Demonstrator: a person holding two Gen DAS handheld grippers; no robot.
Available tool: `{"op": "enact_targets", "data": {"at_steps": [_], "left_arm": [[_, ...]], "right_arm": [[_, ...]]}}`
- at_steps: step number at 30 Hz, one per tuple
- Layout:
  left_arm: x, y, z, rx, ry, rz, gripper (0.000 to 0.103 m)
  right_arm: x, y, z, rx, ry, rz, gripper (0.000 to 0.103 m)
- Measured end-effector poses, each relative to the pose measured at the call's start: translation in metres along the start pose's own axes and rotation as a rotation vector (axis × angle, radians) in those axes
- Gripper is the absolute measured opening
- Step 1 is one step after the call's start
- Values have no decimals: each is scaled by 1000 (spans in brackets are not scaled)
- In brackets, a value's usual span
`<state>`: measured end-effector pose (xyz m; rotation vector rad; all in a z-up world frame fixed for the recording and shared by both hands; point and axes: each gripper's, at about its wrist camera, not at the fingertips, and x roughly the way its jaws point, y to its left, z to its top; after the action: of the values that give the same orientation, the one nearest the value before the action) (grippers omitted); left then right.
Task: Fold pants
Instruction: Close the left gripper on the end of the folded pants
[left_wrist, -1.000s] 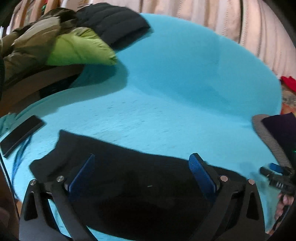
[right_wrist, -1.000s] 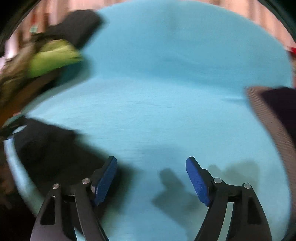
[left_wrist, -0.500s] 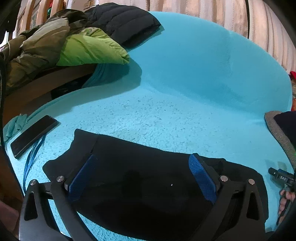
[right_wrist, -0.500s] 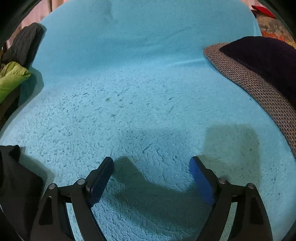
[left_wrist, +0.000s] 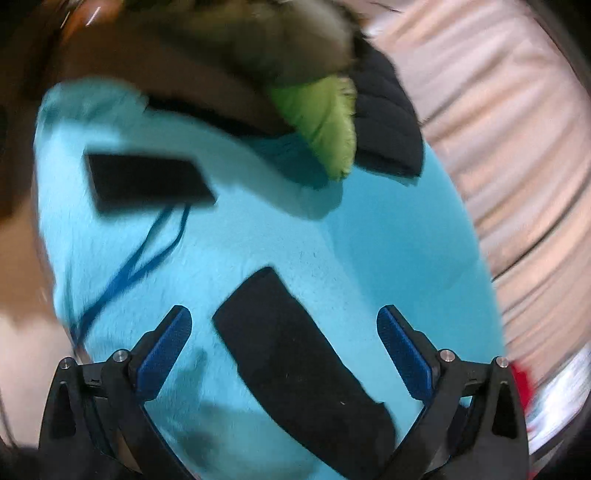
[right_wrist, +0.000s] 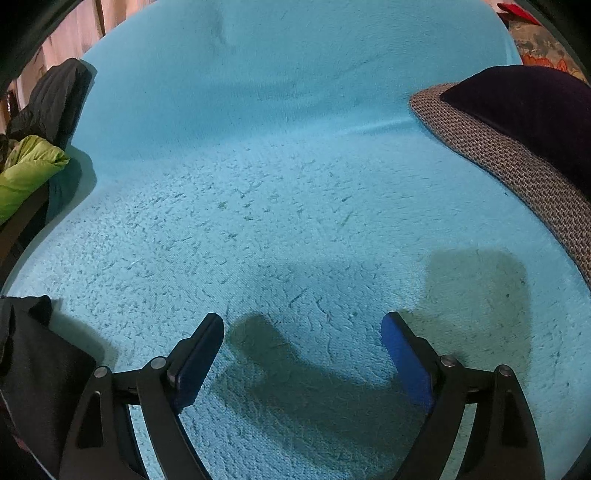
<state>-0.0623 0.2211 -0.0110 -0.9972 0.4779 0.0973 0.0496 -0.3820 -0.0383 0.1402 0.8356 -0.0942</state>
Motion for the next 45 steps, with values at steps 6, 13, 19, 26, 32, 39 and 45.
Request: {"op": "enact_targets", "data": {"at_steps": [6,13,19,26,32,39,45], "left_arm": [[34,26,-18,-213,164,-123,101],[57,30,-24,-325,167,-192,103],[59,34,-17,-376,114,-163,103],[67,24,-15,-346,126,-89,103],[73,21,-11,-353,149,-42,95],[85,11,-8,-277,219,-106,85],[84,24,-11,-281,225,6,34]], "right_arm": [[-1,-1,1,-3,0,4,88],[-1,0,1,-5,1,2,88],[0,-1,2,-6,2,1,88],[-1,0,2,-16,4,-11,88],[-1,1,1,-21,5,-16,88],[-1,2,1,-22,5,-16,88],[-1,2,1,-21,4,-14,88]]}}
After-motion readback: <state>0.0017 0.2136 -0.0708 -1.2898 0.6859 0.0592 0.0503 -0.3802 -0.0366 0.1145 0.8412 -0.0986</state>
